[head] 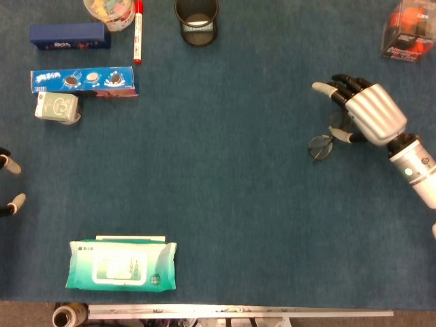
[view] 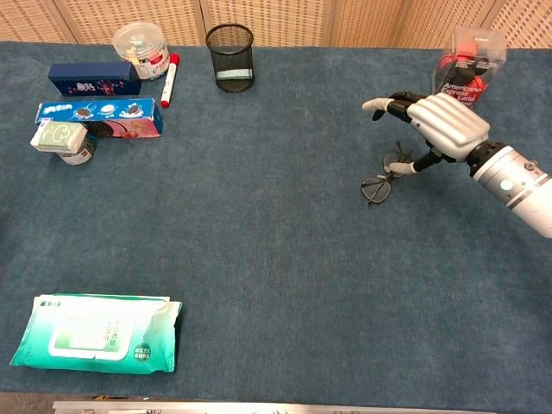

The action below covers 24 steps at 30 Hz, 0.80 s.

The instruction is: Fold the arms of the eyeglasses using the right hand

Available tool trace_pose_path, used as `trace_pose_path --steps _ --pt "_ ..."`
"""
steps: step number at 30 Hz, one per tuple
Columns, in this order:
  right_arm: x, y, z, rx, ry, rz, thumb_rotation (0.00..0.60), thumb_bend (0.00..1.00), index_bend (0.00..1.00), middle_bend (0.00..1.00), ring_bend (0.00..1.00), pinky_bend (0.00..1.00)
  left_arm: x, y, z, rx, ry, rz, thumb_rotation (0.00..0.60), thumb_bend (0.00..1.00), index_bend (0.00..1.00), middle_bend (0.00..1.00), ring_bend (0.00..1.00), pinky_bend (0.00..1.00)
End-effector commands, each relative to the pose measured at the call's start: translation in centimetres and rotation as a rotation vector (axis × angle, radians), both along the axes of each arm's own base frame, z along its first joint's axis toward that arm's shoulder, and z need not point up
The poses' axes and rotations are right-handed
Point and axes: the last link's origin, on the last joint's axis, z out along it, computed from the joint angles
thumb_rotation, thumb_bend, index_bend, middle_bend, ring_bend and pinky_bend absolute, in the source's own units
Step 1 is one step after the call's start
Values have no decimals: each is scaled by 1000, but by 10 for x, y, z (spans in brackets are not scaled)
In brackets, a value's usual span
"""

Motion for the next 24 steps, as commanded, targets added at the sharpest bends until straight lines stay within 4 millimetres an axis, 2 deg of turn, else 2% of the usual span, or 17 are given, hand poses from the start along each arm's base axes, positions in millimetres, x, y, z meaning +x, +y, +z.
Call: trace_pose_path --steps 1,24 --pt "-1 1 -1 2 1 -3 600 43 183 316 178 337 0 0 0 0 0 -1 600 177 432 289 264 457" --pt "-6 4 -1 5 -2 -24 600 43 183 316 178 337 0 0 0 -1 -3 0 600 177 432 289 264 457"
